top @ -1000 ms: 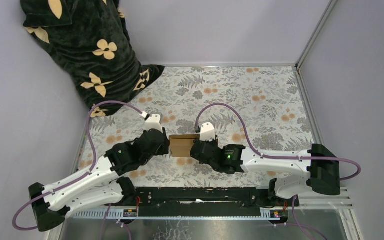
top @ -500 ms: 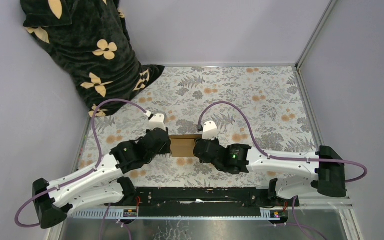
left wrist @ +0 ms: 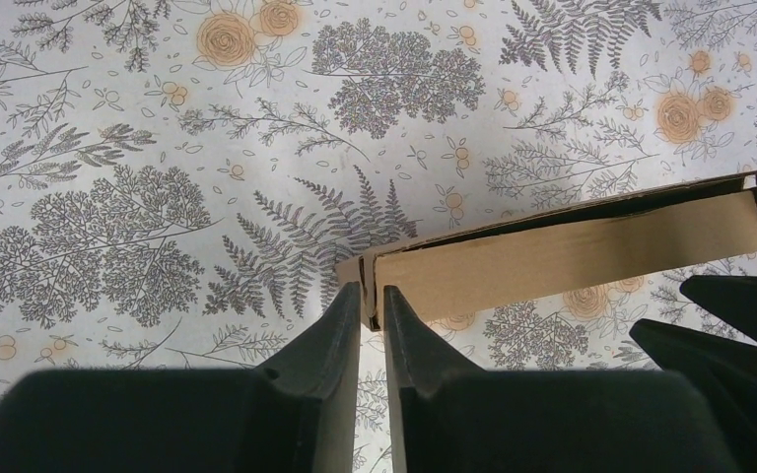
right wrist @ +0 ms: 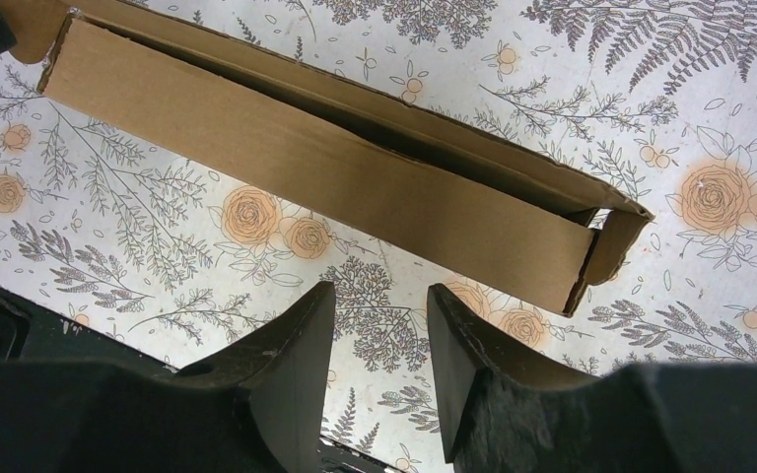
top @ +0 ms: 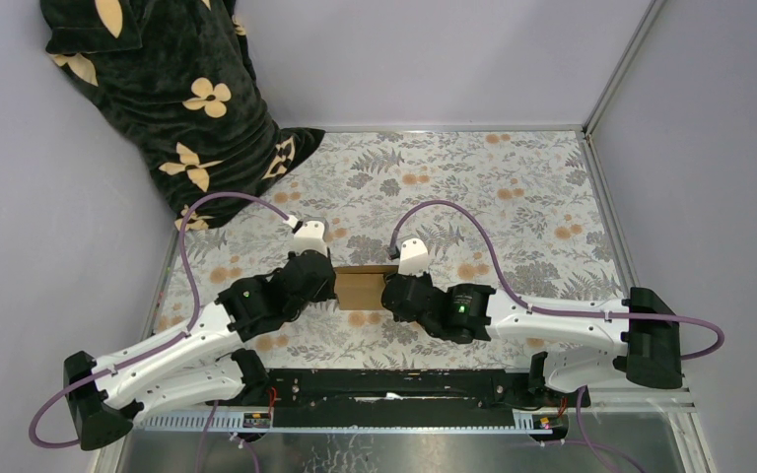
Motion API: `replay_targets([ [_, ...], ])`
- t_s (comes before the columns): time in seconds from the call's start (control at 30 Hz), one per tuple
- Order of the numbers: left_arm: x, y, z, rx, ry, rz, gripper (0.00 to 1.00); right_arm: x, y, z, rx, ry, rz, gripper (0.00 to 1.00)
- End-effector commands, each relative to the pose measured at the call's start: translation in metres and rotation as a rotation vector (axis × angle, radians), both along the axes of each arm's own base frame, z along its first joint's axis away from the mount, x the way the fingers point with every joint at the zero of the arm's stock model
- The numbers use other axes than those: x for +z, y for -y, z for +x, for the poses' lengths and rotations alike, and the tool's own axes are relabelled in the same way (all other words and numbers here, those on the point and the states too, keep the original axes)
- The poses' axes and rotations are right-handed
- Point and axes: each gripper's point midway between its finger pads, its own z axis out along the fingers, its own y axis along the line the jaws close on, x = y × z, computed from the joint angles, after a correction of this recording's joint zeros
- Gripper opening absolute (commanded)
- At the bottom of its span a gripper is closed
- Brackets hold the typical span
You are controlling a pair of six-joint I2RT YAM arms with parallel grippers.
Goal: Fold the paper box
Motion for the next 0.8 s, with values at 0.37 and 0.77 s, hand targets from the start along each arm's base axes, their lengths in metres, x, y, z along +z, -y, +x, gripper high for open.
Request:
replay_targets([
  [0.37,0.0124,0.0103,0.0102,0.008,0.053,-0.039,0.18,0.0068,0.0021,0.0017,-0.011,0.008,0.036,0.47],
  [0.77,0.0091,0.0098,0.0110,0.018,0.049,-0.035,0.08,0.0058,0.0031,0.0007,-0.008,0.007,0.042,0.46],
])
